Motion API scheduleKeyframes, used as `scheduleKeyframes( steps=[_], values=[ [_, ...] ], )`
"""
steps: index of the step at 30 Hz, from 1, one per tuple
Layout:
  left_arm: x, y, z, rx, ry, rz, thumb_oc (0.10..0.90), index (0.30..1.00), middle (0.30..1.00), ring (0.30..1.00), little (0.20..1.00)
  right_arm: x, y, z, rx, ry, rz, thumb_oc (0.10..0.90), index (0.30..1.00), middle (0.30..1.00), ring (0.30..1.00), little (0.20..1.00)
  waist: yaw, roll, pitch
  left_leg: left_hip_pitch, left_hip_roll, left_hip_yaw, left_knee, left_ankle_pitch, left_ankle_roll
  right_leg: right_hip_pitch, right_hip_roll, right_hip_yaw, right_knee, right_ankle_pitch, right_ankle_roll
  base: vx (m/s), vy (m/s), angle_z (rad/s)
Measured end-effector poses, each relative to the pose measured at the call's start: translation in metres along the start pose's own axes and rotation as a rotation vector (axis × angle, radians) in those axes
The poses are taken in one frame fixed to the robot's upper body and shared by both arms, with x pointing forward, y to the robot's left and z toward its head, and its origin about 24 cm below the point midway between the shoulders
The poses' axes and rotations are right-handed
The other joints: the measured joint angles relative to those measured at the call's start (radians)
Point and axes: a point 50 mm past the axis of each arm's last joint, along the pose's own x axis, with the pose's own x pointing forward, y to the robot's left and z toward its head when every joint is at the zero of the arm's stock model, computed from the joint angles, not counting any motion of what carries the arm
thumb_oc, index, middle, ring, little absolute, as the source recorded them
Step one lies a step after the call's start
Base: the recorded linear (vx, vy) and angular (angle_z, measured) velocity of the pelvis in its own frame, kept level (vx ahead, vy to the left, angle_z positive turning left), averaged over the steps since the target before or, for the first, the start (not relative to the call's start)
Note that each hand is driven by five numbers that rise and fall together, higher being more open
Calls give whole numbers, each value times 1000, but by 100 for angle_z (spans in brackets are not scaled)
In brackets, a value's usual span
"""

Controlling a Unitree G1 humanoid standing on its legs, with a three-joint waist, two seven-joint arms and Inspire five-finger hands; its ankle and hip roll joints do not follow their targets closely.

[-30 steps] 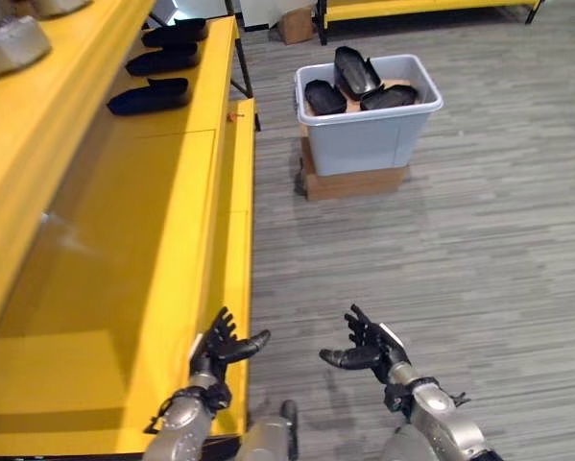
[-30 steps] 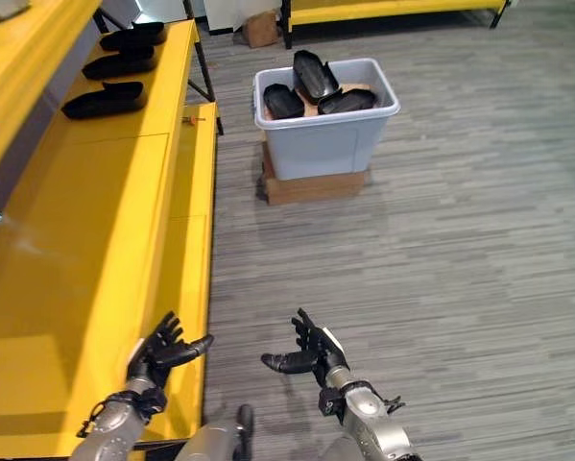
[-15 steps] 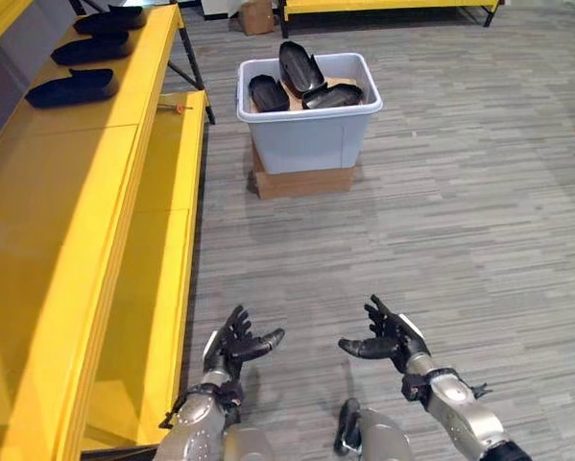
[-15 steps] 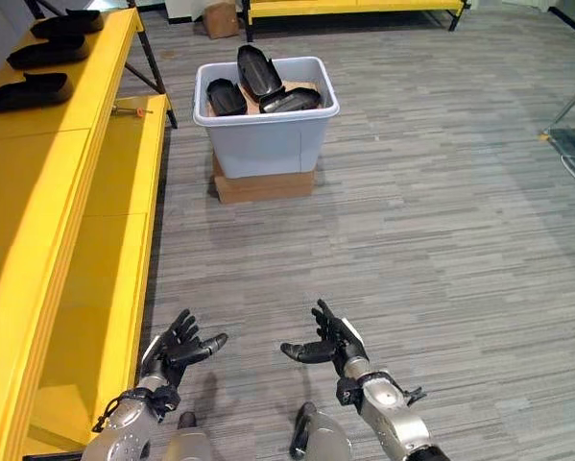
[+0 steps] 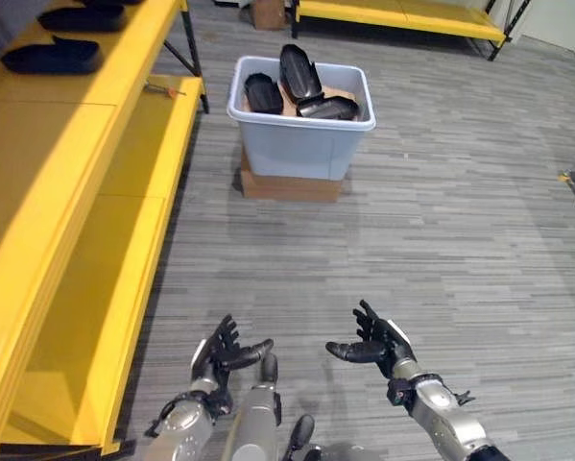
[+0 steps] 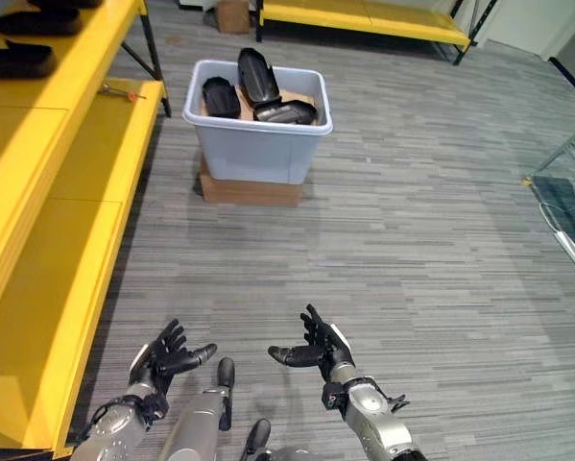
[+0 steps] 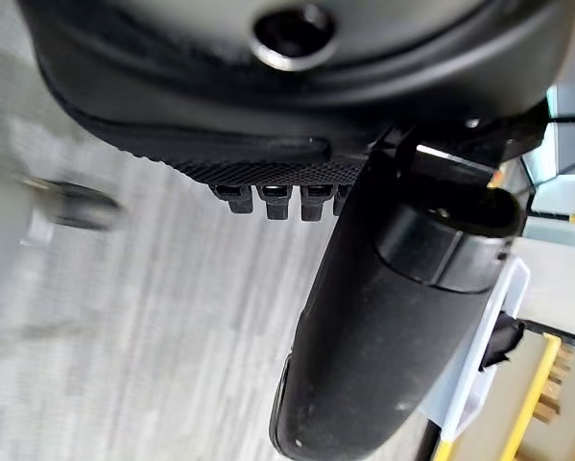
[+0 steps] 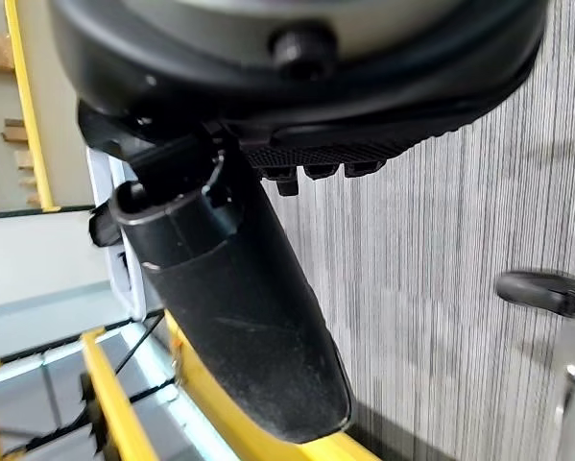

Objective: Move parts from the plastic box to the shelf.

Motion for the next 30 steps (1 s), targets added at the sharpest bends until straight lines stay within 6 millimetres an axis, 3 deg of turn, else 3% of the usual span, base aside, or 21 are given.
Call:
scheduleKeyframes(
  steps=[3,4,6,8,10,12,14,17,18,20,22,26,27,30],
  values=[
    [5,-5,11,-1,-38,-26,900,1000,1000,1000,1000,5,0,9,-15,-21,8,900,1000,1000,1000,1000,-4,0,-5,50,-50,8,-52,-13,67,4,-52,2,30,-19,41,227,245,4],
    [6,-4,12,-1,-43,-19,900,1000,1000,1000,1000,5,2,9,-11,-23,14,900,1000,1000,1000,1000,-11,0,-5,62,-59,9,-45,-18,74,17,-61,-4,39,-12,55,171,223,12],
    [6,-1,12,-1,-41,-4,900,1000,1000,1000,1000,5,5,7,-3,-21,22,900,1000,1000,1000,1000,-4,3,-6,119,-70,14,-41,-33,93,-48,-143,-61,302,-53,126,131,169,1],
    [4,1,12,5,-42,0,900,1000,1000,1000,1000,1,5,3,4,-17,32,900,1000,1000,1000,1000,-15,11,-32,163,-101,-14,-48,-94,120,-112,-226,-64,510,-45,168,154,166,20],
    [6,1,15,10,-48,4,900,1000,1000,1000,1000,1,3,3,6,-20,25,900,1000,1000,1000,1000,-48,9,-31,187,-144,-47,-61,-119,147,-200,-296,-44,691,-55,182,151,91,56],
    [7,1,15,10,-49,4,900,1000,1000,1000,1000,1,4,3,4,-17,35,900,1000,1000,1000,1000,-59,47,-12,224,-150,-63,-96,-123,153,-303,-311,-35,652,-93,153,202,26,11],
    [7,-2,10,9,-30,-2,900,1000,1000,1000,1000,-1,2,1,-5,-4,32,900,1000,1000,1000,1000,-74,73,8,243,-149,-62,-92,-132,137,-377,-326,-44,498,-79,131,174,-24,9],
    [6,0,4,9,-7,7,900,1000,1000,1000,1000,-6,-1,-9,-6,34,22,900,1000,1000,1000,1000,-86,76,21,265,-162,-31,-62,-148,109,-441,-380,-53,311,11,133,179,-64,21],
    [6,1,3,9,-5,9,900,1000,1000,1000,1000,-8,-2,-11,-6,43,18,900,1000,1000,1000,1000,-91,74,23,277,-166,-26,-61,-156,96,-451,-378,-37,241,59,163,211,-79,20],
    [6,2,4,12,-8,14,900,1000,1000,1000,1000,-8,-2,-11,-7,43,17,900,1000,1000,1000,1000,-91,60,34,297,-177,-26,-62,-165,83,-464,-382,11,164,124,171,247,-103,23],
    [6,2,4,15,-8,13,900,1000,1000,1000,1000,-8,-3,-10,-10,37,13,900,1000,1000,1000,1000,-108,44,41,316,-190,-47,-69,-180,64,-433,-360,48,135,181,166,310,-133,43],
    [6,1,4,20,-8,7,900,1000,1000,1000,1000,-8,-5,-9,-14,34,8,900,1000,1000,1000,1000,-112,18,39,333,-195,-75,-63,-213,48,-336,-312,66,129,205,137,183,-110,27],
    [6,0,4,12,-11,9,900,1000,1000,1000,1000,-7,-7,-7,-19,31,5,900,1000,1000,1000,1000,-110,25,43,327,-182,-84,-61,-225,44,-314,-285,64,109,233,87,317,-195,-4],
    [6,1,4,12,-10,8,900,1000,1000,1000,1000,-3,-9,3,-39,6,10,900,1000,1000,1000,1000,-117,30,43,339,-120,-88,-57,-246,6,-296,-225,42,109,197,55,243,-170,-9]
  ],
)
